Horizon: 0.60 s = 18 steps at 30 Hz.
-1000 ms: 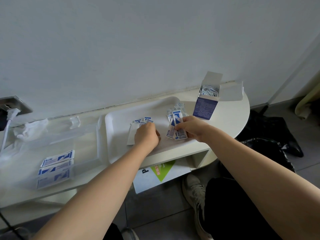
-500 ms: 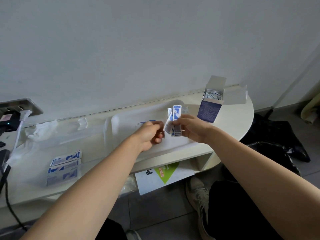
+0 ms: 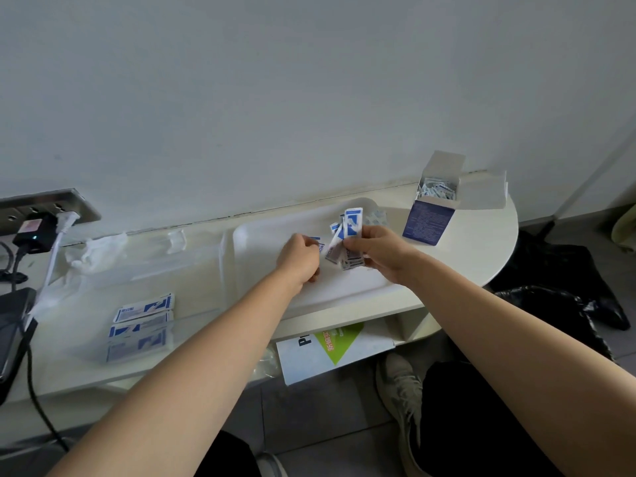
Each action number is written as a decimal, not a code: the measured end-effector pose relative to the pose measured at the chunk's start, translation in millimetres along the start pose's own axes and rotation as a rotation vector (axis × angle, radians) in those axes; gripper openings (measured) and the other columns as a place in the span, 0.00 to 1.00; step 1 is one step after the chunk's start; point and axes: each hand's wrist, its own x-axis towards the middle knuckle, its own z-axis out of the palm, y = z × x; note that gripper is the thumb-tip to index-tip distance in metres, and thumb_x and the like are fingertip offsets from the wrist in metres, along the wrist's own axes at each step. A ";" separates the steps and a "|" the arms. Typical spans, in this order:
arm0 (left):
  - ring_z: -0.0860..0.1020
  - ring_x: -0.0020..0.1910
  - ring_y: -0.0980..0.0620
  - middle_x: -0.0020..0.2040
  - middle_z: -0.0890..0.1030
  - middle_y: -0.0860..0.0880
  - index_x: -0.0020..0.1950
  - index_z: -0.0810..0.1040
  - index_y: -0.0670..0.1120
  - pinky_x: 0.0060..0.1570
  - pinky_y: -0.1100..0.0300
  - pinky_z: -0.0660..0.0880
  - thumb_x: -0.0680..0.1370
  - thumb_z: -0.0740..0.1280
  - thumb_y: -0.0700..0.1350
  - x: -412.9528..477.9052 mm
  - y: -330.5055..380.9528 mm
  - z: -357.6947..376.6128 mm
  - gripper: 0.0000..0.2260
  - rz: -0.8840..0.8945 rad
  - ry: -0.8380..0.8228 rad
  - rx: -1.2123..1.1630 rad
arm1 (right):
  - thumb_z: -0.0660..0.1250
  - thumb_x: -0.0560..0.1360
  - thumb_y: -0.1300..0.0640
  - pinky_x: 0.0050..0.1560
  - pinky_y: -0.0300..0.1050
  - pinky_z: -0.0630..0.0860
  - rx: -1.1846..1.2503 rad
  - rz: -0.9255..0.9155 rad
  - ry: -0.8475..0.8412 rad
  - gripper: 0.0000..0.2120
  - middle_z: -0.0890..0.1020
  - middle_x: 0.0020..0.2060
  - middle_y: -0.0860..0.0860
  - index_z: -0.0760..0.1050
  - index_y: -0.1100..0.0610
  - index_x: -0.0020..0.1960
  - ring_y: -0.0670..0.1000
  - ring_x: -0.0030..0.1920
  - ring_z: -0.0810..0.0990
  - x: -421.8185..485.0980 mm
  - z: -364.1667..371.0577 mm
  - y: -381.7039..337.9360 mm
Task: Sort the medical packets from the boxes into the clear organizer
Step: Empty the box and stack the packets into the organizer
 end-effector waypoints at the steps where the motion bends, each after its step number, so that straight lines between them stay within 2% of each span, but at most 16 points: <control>1: 0.78 0.44 0.43 0.51 0.77 0.43 0.59 0.73 0.43 0.40 0.57 0.72 0.79 0.56 0.40 2.7 -4.5 -5.9 0.11 0.042 0.099 0.144 | 0.65 0.77 0.63 0.52 0.48 0.73 -0.005 0.008 0.046 0.07 0.81 0.51 0.58 0.77 0.59 0.54 0.55 0.49 0.78 2.4 -2.1 1.0; 3: 0.76 0.55 0.40 0.59 0.73 0.42 0.60 0.72 0.43 0.51 0.56 0.70 0.79 0.59 0.42 4.3 -12.9 -17.2 0.11 0.079 0.220 0.386 | 0.66 0.77 0.62 0.53 0.51 0.75 -0.018 0.040 0.115 0.04 0.82 0.52 0.58 0.78 0.57 0.51 0.55 0.48 0.79 6.0 -4.5 2.4; 5: 0.74 0.59 0.38 0.62 0.69 0.39 0.63 0.69 0.39 0.54 0.53 0.70 0.79 0.62 0.45 6.0 -21.1 -22.9 0.15 0.095 0.226 0.550 | 0.66 0.76 0.61 0.54 0.51 0.76 -0.027 0.077 0.134 0.06 0.83 0.52 0.58 0.77 0.58 0.53 0.54 0.47 0.80 7.9 -3.9 3.7; 7: 0.73 0.60 0.37 0.63 0.67 0.38 0.64 0.67 0.37 0.55 0.50 0.71 0.77 0.67 0.51 7.5 -27.7 -22.4 0.24 0.084 0.188 0.656 | 0.66 0.77 0.62 0.53 0.49 0.77 -0.029 0.103 0.131 0.08 0.83 0.50 0.57 0.77 0.60 0.55 0.53 0.46 0.81 8.3 -1.2 4.5; 9: 0.73 0.61 0.37 0.63 0.67 0.38 0.65 0.67 0.37 0.56 0.50 0.71 0.74 0.71 0.54 8.0 -31.3 -21.2 0.29 0.079 0.157 0.690 | 0.66 0.77 0.62 0.51 0.48 0.79 -0.040 0.113 0.122 0.08 0.83 0.47 0.55 0.76 0.60 0.56 0.52 0.45 0.81 7.3 2.9 3.4; 13: 0.73 0.60 0.38 0.62 0.71 0.39 0.65 0.66 0.38 0.55 0.49 0.72 0.72 0.73 0.53 10.4 -32.4 -24.9 0.30 0.055 0.170 0.649 | 0.65 0.78 0.63 0.44 0.44 0.79 -0.045 0.117 0.103 0.06 0.81 0.43 0.53 0.75 0.60 0.55 0.51 0.43 0.80 7.3 9.3 1.1; 18: 0.73 0.60 0.36 0.62 0.70 0.37 0.64 0.64 0.36 0.54 0.49 0.72 0.73 0.72 0.50 12.1 -39.0 -32.8 0.29 0.064 0.230 0.616 | 0.65 0.77 0.63 0.53 0.50 0.79 -0.070 0.122 0.089 0.05 0.82 0.47 0.55 0.75 0.60 0.53 0.53 0.47 0.81 14.4 21.4 1.0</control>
